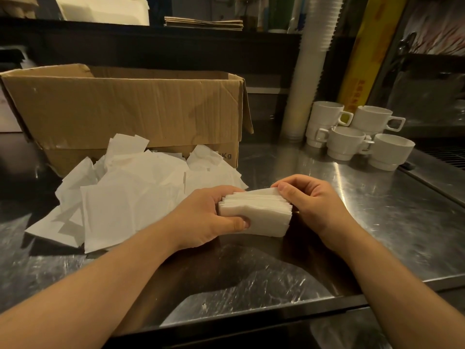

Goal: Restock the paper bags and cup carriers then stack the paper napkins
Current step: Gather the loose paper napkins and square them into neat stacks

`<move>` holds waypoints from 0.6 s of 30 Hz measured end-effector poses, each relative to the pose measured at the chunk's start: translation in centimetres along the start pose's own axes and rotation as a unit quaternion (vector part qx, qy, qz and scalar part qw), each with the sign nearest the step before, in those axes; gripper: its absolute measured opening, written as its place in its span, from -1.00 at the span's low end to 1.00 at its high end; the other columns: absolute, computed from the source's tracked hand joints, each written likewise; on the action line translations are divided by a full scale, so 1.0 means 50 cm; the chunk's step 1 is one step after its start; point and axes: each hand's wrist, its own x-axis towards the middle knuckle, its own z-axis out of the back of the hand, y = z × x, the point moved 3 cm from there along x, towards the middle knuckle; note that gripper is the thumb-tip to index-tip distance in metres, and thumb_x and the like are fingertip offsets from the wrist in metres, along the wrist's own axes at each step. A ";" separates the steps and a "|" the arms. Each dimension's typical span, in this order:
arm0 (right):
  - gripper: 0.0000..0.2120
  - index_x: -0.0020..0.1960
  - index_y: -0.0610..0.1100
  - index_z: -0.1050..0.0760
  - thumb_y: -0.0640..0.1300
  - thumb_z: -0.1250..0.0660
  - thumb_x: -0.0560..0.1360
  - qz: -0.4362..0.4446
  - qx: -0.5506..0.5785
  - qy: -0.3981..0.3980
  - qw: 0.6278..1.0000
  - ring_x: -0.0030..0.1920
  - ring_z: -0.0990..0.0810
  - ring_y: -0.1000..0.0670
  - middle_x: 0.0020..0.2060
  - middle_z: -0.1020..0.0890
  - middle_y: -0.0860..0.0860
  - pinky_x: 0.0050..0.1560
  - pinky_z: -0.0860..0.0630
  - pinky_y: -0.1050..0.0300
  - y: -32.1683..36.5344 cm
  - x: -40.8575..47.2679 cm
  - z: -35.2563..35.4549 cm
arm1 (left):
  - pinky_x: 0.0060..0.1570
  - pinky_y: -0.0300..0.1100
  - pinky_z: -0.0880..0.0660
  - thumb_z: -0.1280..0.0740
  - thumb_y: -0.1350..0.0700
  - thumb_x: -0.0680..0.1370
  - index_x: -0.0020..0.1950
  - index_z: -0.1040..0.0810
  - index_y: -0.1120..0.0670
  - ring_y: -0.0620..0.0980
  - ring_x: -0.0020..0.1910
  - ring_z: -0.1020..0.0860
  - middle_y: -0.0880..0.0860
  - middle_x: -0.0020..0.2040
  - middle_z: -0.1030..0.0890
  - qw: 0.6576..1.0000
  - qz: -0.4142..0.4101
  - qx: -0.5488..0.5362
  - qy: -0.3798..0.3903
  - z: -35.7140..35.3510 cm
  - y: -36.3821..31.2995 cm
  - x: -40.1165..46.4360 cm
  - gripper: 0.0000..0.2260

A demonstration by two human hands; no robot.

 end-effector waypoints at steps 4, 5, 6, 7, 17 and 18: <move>-0.81 -0.12 -0.04 -0.72 -0.13 -0.36 0.60 -0.020 -0.008 0.008 1.000 0.00 -0.66 -0.10 -0.16 -0.73 0.02 -0.01 -0.62 -0.01 -0.006 0.003 -0.001 | 0.33 -0.07 -0.55 -0.55 0.08 0.51 0.33 -0.53 -0.22 -0.17 0.20 -0.58 -0.23 0.18 -0.64 1.000 -0.008 0.000 0.000 0.000 0.000 0.000 -0.55; -0.80 -0.13 -0.04 -0.72 -0.13 -0.35 0.61 -0.021 -0.010 0.008 1.000 0.00 -0.65 -0.11 -0.16 -0.73 0.02 -0.01 -0.62 -0.01 -0.006 0.002 -0.001 | 0.33 -0.09 -0.55 -0.55 0.07 0.51 0.33 -0.52 -0.23 -0.18 0.19 -0.58 -0.24 0.18 -0.64 1.000 -0.010 0.001 -0.001 -0.001 0.001 0.001 -0.55; -0.78 -0.12 -0.04 -0.72 -0.13 -0.33 0.62 -0.019 -0.008 0.009 1.000 0.01 -0.65 -0.11 -0.15 -0.73 0.01 -0.02 -0.61 0.00 -0.006 0.003 0.000 | 0.31 -0.12 -0.55 -0.54 0.07 0.52 0.31 -0.52 -0.25 -0.20 0.18 -0.58 -0.26 0.17 -0.63 1.000 -0.012 0.002 -0.002 -0.001 0.001 0.001 -0.56; -0.76 -0.11 -0.03 -0.73 -0.12 -0.31 0.63 -0.015 -0.005 0.009 1.000 0.01 -0.65 -0.11 -0.14 -0.73 0.01 -0.02 -0.60 0.00 -0.006 0.003 0.001 | 0.28 -0.16 -0.56 -0.53 0.05 0.52 0.28 -0.52 -0.28 -0.22 0.16 -0.58 -0.27 0.15 -0.63 1.000 -0.014 0.003 -0.004 -0.001 0.001 0.001 -0.59; -0.68 0.26 0.16 -0.57 0.20 -0.37 0.54 0.065 -0.071 0.108 0.989 0.08 -0.61 0.26 0.07 -0.67 0.22 0.01 -0.53 0.36 -0.002 -0.018 -0.002 | 0.18 -0.27 -0.55 -0.55 -0.04 0.48 0.29 -0.52 -0.24 -0.22 0.15 -0.59 -0.26 0.13 -0.64 1.000 -0.010 0.014 -0.007 0.001 0.005 0.006 -0.58; -0.57 0.30 0.15 -0.54 0.19 -0.47 0.47 0.064 -0.088 0.139 0.984 0.10 -0.61 0.26 0.07 -0.66 0.25 0.02 -0.54 0.36 -0.005 -0.020 -0.004 | 0.18 -0.26 -0.55 -0.54 -0.06 0.49 0.27 -0.54 -0.24 -0.23 0.13 -0.59 -0.26 0.12 -0.65 1.000 -0.011 0.022 -0.009 0.001 0.004 0.005 -0.61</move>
